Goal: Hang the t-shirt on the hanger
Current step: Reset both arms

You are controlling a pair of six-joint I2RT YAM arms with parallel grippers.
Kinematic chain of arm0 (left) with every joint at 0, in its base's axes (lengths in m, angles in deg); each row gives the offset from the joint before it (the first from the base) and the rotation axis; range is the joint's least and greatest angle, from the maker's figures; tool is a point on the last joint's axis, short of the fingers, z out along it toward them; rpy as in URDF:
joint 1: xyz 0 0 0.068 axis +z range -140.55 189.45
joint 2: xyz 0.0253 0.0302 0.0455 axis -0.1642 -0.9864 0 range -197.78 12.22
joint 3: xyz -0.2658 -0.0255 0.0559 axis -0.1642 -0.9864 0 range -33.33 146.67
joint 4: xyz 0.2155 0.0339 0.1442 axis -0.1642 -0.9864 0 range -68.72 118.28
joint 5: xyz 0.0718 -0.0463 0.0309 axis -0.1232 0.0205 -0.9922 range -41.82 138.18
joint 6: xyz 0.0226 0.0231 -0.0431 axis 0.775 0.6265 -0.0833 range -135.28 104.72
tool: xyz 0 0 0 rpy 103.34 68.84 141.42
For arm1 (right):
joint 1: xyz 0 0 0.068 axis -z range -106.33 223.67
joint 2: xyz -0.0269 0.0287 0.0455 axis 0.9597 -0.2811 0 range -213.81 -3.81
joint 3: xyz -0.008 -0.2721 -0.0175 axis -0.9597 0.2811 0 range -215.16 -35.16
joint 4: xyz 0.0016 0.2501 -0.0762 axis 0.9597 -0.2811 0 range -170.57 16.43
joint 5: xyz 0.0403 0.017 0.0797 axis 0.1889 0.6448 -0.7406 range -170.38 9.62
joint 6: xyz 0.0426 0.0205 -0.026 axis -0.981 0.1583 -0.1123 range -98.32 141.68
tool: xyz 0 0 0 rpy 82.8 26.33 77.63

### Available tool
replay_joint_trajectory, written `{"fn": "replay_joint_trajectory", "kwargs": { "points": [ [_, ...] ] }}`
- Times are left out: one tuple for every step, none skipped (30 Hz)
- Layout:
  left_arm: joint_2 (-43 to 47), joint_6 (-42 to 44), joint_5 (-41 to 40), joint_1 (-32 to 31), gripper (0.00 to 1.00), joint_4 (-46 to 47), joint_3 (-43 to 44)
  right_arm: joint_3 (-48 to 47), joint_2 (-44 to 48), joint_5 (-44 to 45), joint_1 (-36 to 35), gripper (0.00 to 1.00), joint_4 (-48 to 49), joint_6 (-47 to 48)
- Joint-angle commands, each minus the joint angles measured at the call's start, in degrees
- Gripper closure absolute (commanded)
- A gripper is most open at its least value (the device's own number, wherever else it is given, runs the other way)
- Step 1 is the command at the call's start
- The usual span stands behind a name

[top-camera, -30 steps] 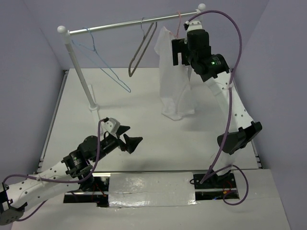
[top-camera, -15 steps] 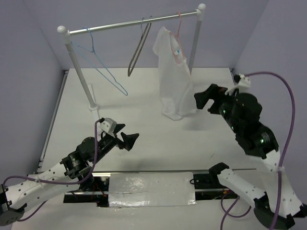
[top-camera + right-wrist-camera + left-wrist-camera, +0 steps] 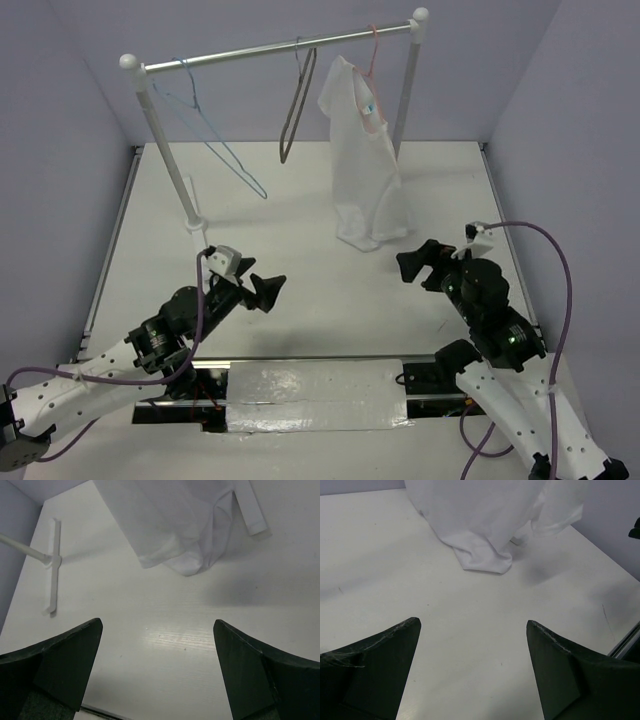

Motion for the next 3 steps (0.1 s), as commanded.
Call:
{"fn": "replay_joint_trajectory", "kwargs": {
  "points": [
    [1.40,1.45,-2.08,-0.32,0.01,1.44,0.59,2.96,5.39,-3.01,-0.18,0.00,6.84,1.14],
    [1.49,1.53,-2.26,-0.32,0.01,1.52,0.50,4.19,6.10,-3.19,-0.19,0.00,7.11,0.89],
    [1.58,1.54,-2.34,-0.32,0.01,1.44,0.41,4.64,6.89,-3.80,-0.19,0.00,7.37,0.88]
  ]
}}
